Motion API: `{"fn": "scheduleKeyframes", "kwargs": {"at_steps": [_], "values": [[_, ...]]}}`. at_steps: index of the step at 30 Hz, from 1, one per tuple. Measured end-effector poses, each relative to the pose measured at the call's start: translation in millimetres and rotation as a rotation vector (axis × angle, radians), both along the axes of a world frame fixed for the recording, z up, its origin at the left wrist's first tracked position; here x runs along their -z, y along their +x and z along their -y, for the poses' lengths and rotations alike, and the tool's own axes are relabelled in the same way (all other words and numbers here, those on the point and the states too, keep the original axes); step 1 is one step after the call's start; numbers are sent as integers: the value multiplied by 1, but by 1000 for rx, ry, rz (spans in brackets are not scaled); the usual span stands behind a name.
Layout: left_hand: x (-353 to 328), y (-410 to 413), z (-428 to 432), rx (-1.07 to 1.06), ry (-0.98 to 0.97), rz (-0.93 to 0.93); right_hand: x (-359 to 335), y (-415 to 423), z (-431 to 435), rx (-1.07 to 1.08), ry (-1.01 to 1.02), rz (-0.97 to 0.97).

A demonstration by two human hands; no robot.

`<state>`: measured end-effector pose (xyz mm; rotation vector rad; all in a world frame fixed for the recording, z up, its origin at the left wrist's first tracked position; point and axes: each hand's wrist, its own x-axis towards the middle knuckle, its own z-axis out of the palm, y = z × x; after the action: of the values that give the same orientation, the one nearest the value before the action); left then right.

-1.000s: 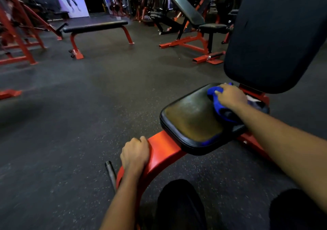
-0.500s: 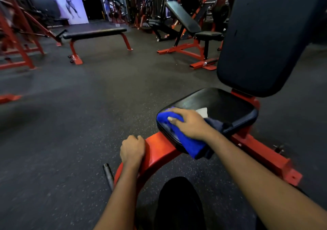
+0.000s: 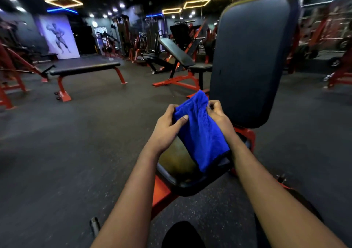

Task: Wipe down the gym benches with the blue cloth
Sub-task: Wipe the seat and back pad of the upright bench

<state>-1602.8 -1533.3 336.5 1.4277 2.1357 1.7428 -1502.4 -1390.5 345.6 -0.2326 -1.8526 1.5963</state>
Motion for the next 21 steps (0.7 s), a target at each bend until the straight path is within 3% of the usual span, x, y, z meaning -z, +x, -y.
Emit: {"fn": "scheduleKeyframes", "kwargs": {"at_steps": [5, 9, 15, 17, 21], "values": [[-3, 0, -33, -174, 46, -122, 3, 11, -44, 146, 119, 35], [-15, -14, -68, -455, 96, -195, -4, 24, -107, 513, 91, -23], [-34, -27, -143, -767, -30, 68, -31, 36, -207, 930, 101, -38], [-38, -25, -171, -784, -8, 125, -41, 35, -231, 939, 196, -6], [-35, 3, -235, -673, 163, 196, -43, 21, -247, 702, 207, -24]]}}
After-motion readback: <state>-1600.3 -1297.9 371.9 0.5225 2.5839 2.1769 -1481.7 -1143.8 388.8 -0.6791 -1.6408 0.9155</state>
